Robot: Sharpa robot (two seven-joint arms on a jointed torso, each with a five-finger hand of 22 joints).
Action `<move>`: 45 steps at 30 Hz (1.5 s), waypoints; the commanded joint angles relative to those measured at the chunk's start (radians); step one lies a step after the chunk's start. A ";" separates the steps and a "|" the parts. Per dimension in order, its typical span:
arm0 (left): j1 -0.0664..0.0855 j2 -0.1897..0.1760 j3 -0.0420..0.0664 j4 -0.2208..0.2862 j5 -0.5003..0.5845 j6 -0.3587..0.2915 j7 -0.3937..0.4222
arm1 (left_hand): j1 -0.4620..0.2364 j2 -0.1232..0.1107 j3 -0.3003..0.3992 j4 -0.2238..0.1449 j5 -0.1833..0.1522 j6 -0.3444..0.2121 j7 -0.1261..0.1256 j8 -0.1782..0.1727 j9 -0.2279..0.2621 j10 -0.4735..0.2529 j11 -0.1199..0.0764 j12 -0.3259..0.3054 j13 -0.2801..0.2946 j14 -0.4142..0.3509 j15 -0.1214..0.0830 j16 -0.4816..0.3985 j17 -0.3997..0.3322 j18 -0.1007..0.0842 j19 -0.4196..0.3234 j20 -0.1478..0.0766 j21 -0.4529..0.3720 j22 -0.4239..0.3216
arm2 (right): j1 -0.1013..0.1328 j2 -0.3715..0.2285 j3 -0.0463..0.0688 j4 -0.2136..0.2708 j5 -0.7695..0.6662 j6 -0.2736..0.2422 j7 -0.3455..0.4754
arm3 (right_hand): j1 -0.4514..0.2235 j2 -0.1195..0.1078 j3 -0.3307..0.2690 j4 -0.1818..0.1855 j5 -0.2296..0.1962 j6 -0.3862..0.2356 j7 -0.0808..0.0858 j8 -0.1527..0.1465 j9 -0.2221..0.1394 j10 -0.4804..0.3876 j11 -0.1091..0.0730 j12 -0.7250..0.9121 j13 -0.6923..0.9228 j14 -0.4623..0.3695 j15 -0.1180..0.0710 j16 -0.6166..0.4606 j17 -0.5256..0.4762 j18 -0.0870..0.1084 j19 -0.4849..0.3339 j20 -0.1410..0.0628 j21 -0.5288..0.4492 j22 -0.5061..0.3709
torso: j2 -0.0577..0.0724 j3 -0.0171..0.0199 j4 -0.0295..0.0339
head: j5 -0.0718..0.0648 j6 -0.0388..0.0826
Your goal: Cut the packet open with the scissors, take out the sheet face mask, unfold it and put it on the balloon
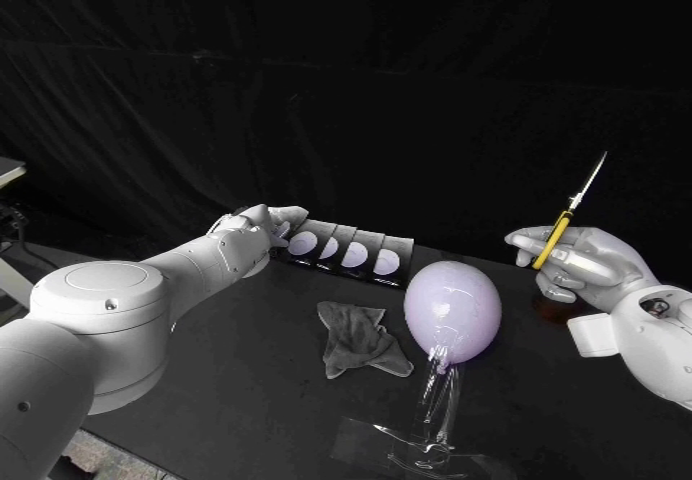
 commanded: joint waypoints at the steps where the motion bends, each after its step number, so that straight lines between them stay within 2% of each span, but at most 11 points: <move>1: -0.031 0.003 -0.006 0.008 0.021 0.102 -0.056 | 0.003 0.012 0.009 -0.001 0.004 0.012 0.056 0.007 0.038 0.032 0.013 0.008 0.016 0.022 0.006 0.118 0.096 0.010 0.021 0.000 0.008 0.004 | 0.000 0.000 0.001 0.002 -0.013 0.012 0.007 | 0.000 0.009 0.002 -0.001 0.003 0.001 -0.008 0.005 0.058 0.288 -0.107 0.410 0.001 0.037 0.001 0.000 0.001 0.019 0.007 0.001 0.005 0.096 | 0.000 -0.0002 0.0007 | 0.001 0.001; 3: -0.031 0.002 -0.006 0.009 0.027 0.101 -0.055 | 0.009 0.020 0.016 -0.002 0.004 0.024 0.051 0.014 0.040 0.044 0.009 0.012 0.017 0.033 0.002 0.123 0.097 0.013 0.045 0.000 0.016 0.009 | 0.000 0.000 0.001 0.002 -0.013 0.012 0.007 | 0.000 0.009 0.002 -0.001 0.003 0.001 -0.008 0.005 0.058 0.288 -0.107 0.411 0.002 0.037 0.001 0.000 0.001 0.019 0.006 0.001 0.005 0.095 | 0.000 -0.0002 0.0004 | 0.003 0.002; 7: -0.031 -0.002 -0.006 0.011 0.046 0.090 -0.047 | 0.040 0.037 0.045 -0.009 0.004 0.059 0.034 0.029 0.042 0.087 -0.011 0.021 0.015 0.093 -0.019 0.152 0.108 0.034 0.168 -0.001 0.062 0.033 | 0.000 -0.001 0.001 0.002 -0.014 0.012 0.008 | 0.000 0.009 0.002 -0.002 0.003 0.002 -0.008 0.005 0.058 0.289 -0.107 0.413 0.004 0.037 0.001 0.000 0.001 0.019 0.006 0.001 0.004 0.095 | 0.001 -0.0002 0.0004 | 0.005 0.004; 9: -0.031 -0.004 -0.006 0.013 0.057 0.080 -0.040 | 0.080 0.054 0.082 -0.019 0.006 0.091 0.019 0.043 0.043 0.124 -0.027 0.026 0.014 0.156 -0.038 0.182 0.120 0.046 0.213 -0.004 0.087 0.044 | 0.000 -0.001 0.001 0.002 -0.014 0.012 0.008 | 0.000 0.009 0.002 -0.002 0.003 0.002 -0.008 0.005 0.058 0.289 -0.107 0.413 0.004 0.037 0.001 0.000 0.001 0.019 0.006 0.001 0.004 0.095 | 0.001 -0.0002 0.0008 | 0.005 0.005; 16: -0.030 -0.020 -0.002 0.023 0.112 0.031 0.005 | 0.136 0.048 0.227 -0.008 0.004 0.164 -0.002 0.067 0.045 0.215 -0.052 0.002 0.003 0.233 -0.065 0.198 0.129 0.046 0.268 -0.023 0.129 0.063 | 0.000 -0.003 0.001 0.002 -0.015 0.012 0.008 | 0.000 0.009 0.002 -0.002 0.003 0.002 -0.008 0.005 0.058 0.289 -0.107 0.413 0.004 0.037 0.001 0.000 0.001 0.019 0.006 0.001 0.004 0.095 | 0.000 -0.0004 0.0019 | 0.002 0.008; 20: -0.028 -0.035 0.002 0.039 0.149 0.026 0.030 | 0.100 0.032 0.336 -0.002 0.002 0.183 -0.002 0.077 0.049 0.253 -0.053 -0.036 0.003 0.241 -0.062 0.178 0.123 0.046 0.261 -0.021 0.138 0.068 | 0.000 -0.004 0.001 0.001 -0.016 0.011 0.008 | 0.000 0.009 0.002 -0.002 0.003 0.002 -0.008 0.005 0.058 0.290 -0.107 0.413 0.005 0.037 0.001 -0.001 -0.001 0.019 0.006 0.001 0.003 0.094 | -0.001 -0.0006 0.0028 | -0.001 0.010; 24: -0.021 -0.053 0.005 0.064 0.178 0.018 0.058 | 0.072 0.020 0.395 -0.014 0.003 0.194 -0.007 0.091 0.058 0.273 -0.057 -0.059 0.004 0.247 -0.064 0.167 0.121 0.046 0.249 -0.016 0.140 0.070 | 0.000 -0.005 0.001 -0.001 -0.017 0.011 0.007 | 0.000 0.009 0.002 -0.002 0.003 0.002 -0.008 0.005 0.058 0.290 -0.107 0.413 0.005 0.037 0.001 -0.001 -0.001 0.019 0.006 0.001 0.003 0.094 | 0.000 -0.0005 0.0032 | -0.004 0.012; 30: -0.002 -0.084 0.014 0.111 0.219 -0.021 0.113 | 0.030 0.007 0.452 -0.041 0.004 0.208 -0.014 0.115 0.074 0.309 -0.064 -0.077 0.005 0.257 -0.067 0.157 0.122 0.046 0.240 -0.014 0.146 0.074 | 0.000 -0.007 0.001 -0.007 -0.018 0.011 0.006 | -0.001 0.009 0.001 -0.002 0.003 0.002 -0.008 0.005 0.059 0.291 -0.107 0.415 0.007 0.038 0.000 0.000 0.001 0.019 0.007 0.001 0.005 0.096 | -0.001 -0.0002 0.0025 | -0.013 0.020; 34: 0.022 -0.113 0.020 0.158 0.243 -0.059 0.165 | 0.011 0.002 0.483 -0.062 0.004 0.208 -0.015 0.124 0.082 0.324 -0.066 -0.088 0.005 0.261 -0.069 0.151 0.123 0.045 0.236 -0.008 0.150 0.076 | 0.000 -0.006 0.001 -0.018 -0.021 0.010 0.004 | -0.001 0.009 0.001 -0.002 0.003 0.002 -0.008 0.005 0.059 0.292 -0.107 0.417 0.009 0.038 0.000 0.000 0.001 0.019 0.007 0.000 0.005 0.095 | -0.001 0.0000 0.0013 | -0.021 0.029; 39: 0.061 -0.156 0.025 0.248 0.228 -0.089 0.224 | -0.003 -0.007 0.498 -0.078 0.004 0.210 -0.016 0.130 0.086 0.331 -0.067 -0.095 0.005 0.259 -0.070 0.145 0.123 0.042 0.234 -0.003 0.153 0.078 | 0.000 -0.004 0.001 -0.038 -0.027 0.010 -0.008 | -0.001 0.009 0.001 -0.002 0.003 0.002 -0.008 0.005 0.059 0.291 -0.107 0.412 0.003 0.037 0.000 -0.001 -0.001 0.019 0.005 0.000 0.003 0.094 | -0.004 0.0004 0.0033 | -0.042 0.041; 45: 0.089 -0.198 0.026 0.388 0.132 -0.079 0.244 | -0.024 -0.015 0.522 -0.110 0.005 0.216 -0.019 0.139 0.093 0.350 -0.071 -0.102 0.006 0.268 -0.073 0.141 0.126 0.044 0.239 -0.005 0.166 0.085 | -0.001 -0.001 0.001 -0.054 -0.030 0.006 -0.028 | -0.001 0.007 0.000 -0.003 0.003 0.001 -0.008 0.005 0.059 0.288 -0.107 0.400 -0.011 0.034 0.000 -0.008 -0.018 0.024 -0.005 0.000 -0.012 0.082 | -0.009 -0.0003 0.0046 | -0.063 0.050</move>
